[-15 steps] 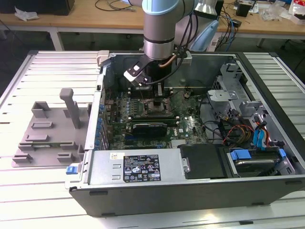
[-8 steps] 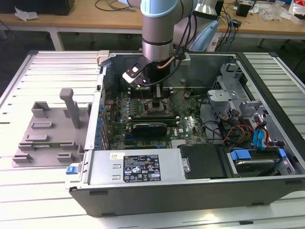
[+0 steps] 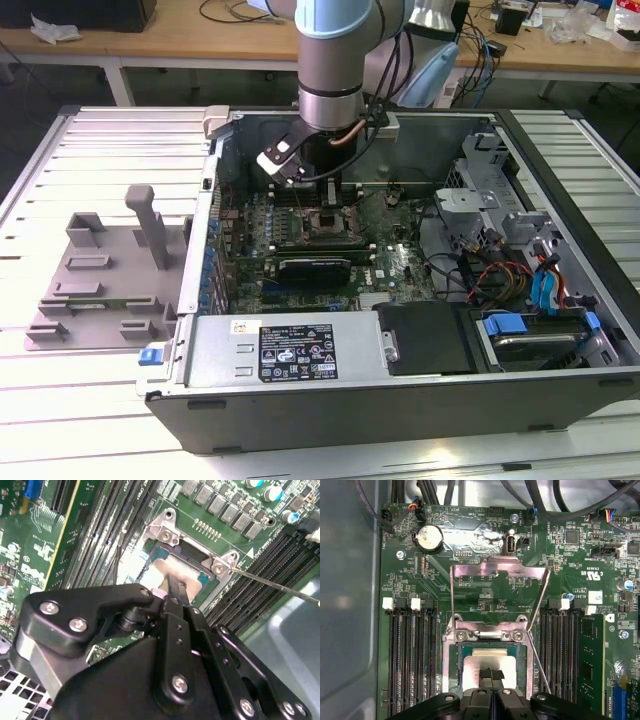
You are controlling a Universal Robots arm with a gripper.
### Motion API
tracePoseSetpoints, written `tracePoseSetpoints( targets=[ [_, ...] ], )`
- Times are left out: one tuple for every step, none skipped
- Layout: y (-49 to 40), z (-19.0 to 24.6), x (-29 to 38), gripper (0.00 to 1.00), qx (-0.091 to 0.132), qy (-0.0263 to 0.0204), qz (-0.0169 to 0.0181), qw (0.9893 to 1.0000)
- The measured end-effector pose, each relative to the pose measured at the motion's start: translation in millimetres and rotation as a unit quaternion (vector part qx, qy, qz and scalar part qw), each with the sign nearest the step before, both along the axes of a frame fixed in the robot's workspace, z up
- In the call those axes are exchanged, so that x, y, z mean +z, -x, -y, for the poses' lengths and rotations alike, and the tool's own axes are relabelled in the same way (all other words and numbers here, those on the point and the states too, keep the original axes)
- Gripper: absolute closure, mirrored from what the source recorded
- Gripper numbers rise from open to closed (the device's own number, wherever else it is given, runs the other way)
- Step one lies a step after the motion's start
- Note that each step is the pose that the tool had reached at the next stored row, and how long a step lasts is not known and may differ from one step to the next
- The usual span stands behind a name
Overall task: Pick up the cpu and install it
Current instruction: 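Place the cpu into insertion slot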
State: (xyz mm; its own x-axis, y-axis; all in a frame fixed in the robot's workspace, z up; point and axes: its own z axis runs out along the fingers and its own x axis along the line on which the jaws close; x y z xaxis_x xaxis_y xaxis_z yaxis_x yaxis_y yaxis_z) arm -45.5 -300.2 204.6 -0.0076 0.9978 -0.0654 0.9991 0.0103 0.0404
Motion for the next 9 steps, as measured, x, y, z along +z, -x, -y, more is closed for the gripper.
tracePoseSetpoints(
  targets=[
    [0.2, 0.2, 6.5, 0.89, 0.000, 0.0008, -0.0006, 1.0000],
    [0.1, 0.2, 13.1, 0.89, 0.000, 0.0007, -0.0004, 1.0000],
    [0.2, 0.2, 16.1, 0.89, 0.000, 0.0008, -0.0005, 1.0000],
    [0.2, 0.2, 18.9, 0.89, 0.000, 0.0008, -0.0005, 1.0000],
    [0.2, 0.2, 23.5, 0.89, 0.000, 0.0007, -0.0005, 1.0000],
    [0.2, 0.2, 27.0, 0.89, 0.000, 0.0007, -0.0005, 1.0000],
    [0.1, 0.2, 29.5, 0.89, 0.000, 0.0008, -0.0005, 1.0000],
    [0.2, 0.2, 32.7, 0.89, 0.000, 0.0007, -0.0005, 1.0000],
    [0.2, 0.2, 34.9, 0.89, 0.000, 0.0007, -0.0005, 1.0000]
  ],
)
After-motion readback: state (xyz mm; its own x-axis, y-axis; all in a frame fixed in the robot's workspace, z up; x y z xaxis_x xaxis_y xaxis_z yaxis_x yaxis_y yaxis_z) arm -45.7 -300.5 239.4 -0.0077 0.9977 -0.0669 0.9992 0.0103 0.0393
